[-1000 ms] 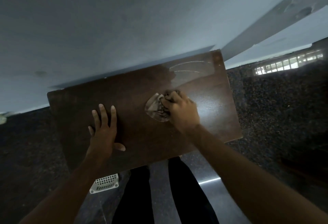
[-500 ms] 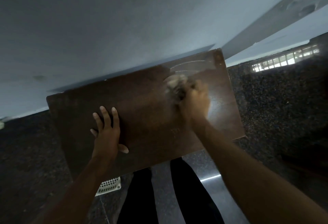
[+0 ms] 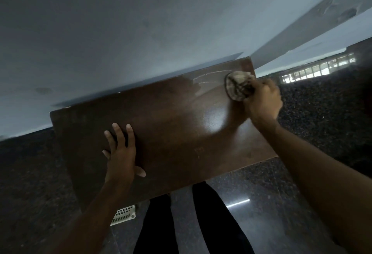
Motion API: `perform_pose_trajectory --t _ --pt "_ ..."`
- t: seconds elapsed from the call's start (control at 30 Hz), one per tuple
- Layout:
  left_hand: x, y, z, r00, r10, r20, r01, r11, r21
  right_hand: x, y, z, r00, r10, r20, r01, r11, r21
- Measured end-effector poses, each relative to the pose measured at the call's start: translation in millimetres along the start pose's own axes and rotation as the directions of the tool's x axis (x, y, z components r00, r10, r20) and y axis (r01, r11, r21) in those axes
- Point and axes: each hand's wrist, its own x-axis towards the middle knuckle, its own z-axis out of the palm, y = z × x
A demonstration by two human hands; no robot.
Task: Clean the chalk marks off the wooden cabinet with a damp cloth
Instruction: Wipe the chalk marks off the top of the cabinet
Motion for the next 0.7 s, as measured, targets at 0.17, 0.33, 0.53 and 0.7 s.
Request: perform_pose_trajectory --t 0.17,0.33,0.53,0.7 --pt "1.0 0.8 -1.8 1.0 -0.006 0.0 0.006 1.0 -0.019 -22.2 -35.3 13.5 0.994 0.106 -0.016 -0.105 0.993 0.051" --pt "-0.2 -0.3 -2.1 1.0 -0.015 -0.016 0.014 0.999 -0.05 -109.5 -83.7 38.9 0.896 -0.421 0.137 0.399 0.902 0.164" --pt "-4.8 -4.6 -1.5 0.999 -0.005 -0.041 0.002 0.998 -0.064 -168.1 -42.4 59.1 0.645 -0.732 0.22 0.714 0.679 0.169" --pt "-7.4 -7.5 0.2 0.998 -0.013 -0.058 0.013 1.0 -0.013 -119.8 -4.5 29.7 0.786 -0.611 0.092 0.606 0.792 0.078"
